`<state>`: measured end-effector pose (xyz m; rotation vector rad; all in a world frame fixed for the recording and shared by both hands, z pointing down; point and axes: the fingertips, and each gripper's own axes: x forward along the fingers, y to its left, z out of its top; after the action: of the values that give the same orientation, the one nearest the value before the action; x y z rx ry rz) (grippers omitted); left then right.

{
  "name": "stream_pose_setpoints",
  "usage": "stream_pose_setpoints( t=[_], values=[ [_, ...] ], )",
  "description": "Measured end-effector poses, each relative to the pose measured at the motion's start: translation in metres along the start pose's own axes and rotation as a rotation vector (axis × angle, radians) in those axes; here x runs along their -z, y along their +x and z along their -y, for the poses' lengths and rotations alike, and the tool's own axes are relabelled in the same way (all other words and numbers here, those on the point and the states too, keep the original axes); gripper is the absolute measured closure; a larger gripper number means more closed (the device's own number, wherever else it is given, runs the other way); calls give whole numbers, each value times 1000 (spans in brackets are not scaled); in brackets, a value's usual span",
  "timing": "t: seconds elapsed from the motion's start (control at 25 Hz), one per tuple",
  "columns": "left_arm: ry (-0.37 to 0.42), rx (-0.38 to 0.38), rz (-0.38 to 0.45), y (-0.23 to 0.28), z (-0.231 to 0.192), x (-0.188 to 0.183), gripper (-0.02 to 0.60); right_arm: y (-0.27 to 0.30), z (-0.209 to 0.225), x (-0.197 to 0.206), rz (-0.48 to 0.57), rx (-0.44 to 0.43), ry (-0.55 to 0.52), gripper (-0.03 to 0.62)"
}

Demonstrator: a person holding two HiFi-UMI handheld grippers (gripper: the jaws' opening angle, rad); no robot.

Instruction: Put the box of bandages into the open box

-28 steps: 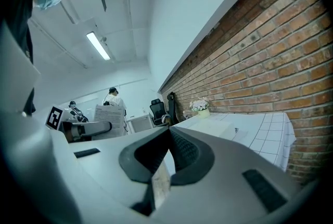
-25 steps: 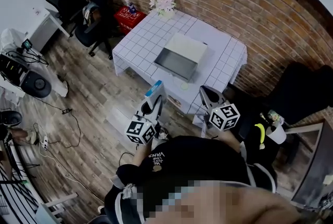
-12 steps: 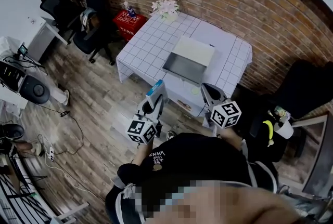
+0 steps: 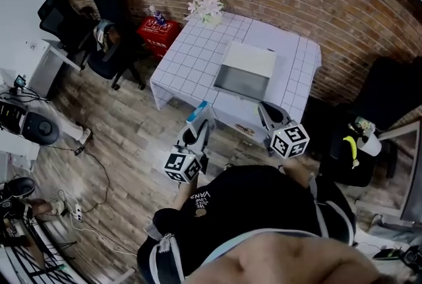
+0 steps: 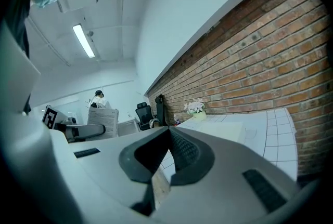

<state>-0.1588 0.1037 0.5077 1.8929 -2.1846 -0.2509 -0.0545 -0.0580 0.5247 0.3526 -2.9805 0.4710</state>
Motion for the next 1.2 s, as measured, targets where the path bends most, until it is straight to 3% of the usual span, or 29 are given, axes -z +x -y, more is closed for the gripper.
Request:
stream_pose_setpoints(
  t=[0.6, 1.2],
  values=[
    [-46, 33, -26, 21, -29, 7, 505, 19, 14, 4, -24, 70, 14, 600],
    [14, 78, -103, 120, -31, 17, 504, 36, 92, -11, -29, 104, 27, 600]
  ],
)
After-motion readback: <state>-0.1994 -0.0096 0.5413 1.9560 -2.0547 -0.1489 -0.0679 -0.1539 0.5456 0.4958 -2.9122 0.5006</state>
